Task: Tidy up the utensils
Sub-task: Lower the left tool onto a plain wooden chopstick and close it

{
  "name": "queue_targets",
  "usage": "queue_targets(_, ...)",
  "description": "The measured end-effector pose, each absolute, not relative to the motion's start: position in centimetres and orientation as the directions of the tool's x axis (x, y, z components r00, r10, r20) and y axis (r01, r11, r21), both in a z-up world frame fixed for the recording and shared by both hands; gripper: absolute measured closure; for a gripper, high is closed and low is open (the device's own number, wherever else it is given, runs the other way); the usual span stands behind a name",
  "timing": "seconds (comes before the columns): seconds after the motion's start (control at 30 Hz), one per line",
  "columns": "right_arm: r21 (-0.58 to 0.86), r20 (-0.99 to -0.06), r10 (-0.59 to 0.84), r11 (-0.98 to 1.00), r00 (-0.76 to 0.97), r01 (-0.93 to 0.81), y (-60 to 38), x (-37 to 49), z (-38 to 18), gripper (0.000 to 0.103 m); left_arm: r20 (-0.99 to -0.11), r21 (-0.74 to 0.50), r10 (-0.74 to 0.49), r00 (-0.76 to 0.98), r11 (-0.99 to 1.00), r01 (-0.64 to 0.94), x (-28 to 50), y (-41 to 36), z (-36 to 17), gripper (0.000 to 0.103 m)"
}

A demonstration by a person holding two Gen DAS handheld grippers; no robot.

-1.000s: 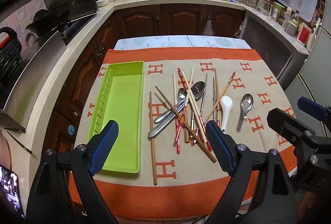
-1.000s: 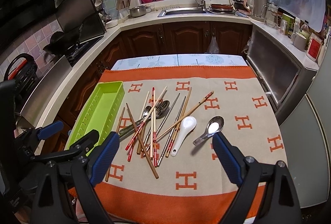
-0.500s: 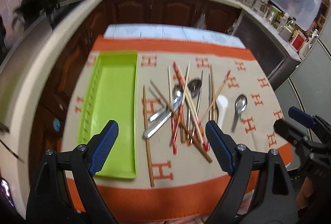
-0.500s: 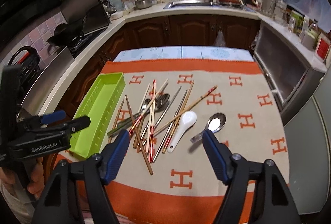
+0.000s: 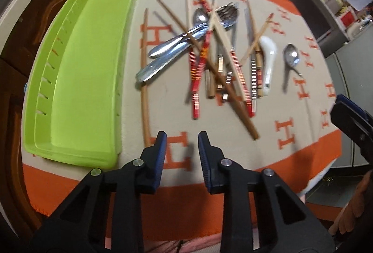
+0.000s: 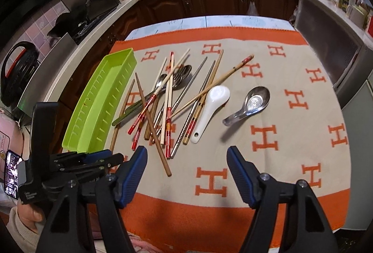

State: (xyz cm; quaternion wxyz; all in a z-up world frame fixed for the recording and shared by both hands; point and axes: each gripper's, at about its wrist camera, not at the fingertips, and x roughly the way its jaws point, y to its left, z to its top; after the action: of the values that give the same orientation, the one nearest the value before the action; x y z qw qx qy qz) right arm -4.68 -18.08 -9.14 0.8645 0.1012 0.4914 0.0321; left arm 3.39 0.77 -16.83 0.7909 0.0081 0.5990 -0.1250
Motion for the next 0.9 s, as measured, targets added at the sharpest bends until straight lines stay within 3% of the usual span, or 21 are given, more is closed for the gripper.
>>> queue_targets(0.23, 0.227, -0.851, 0.175, 0.973, 0.495, 0.047, -18.1, -4.1, -10.2, 0.032, -0.958, -0.068, -0.117, 0.263, 0.98, 0.186, 3.9, 1.3, -18.1, 0.079)
queue_targets(0.47, 0.229, -0.858, 0.181, 0.973, 0.481, 0.042, -18.1, -3.9, -10.8, 0.033, -0.961, 0.101, 0.045, 0.274, 0.976, 0.195, 4.4, -0.5, -18.7, 0.079)
queue_targets(0.83, 0.233, -0.858, 0.185, 0.971, 0.479, 0.043, -18.4, -3.9, -10.9, 0.034, -0.969, 0.112, 0.068, 0.239, 0.978, 0.175, 5.3, -1.0, -18.7, 0.079)
queue_targets(0.87, 0.233, -0.858, 0.185, 0.971, 0.479, 0.043, -18.4, -3.9, -10.9, 0.034, -0.969, 0.114, 0.071, 0.235, 0.978, 0.177, 5.6, -1.1, -18.6, 0.08)
queue_targets(0.9, 0.233, -0.858, 0.184, 0.972, 0.479, 0.043, -18.4, -3.9, -10.9, 0.034, -0.971, 0.103, 0.061, 0.23, 0.978, 0.18, 5.6, -1.1, -18.6, 0.088)
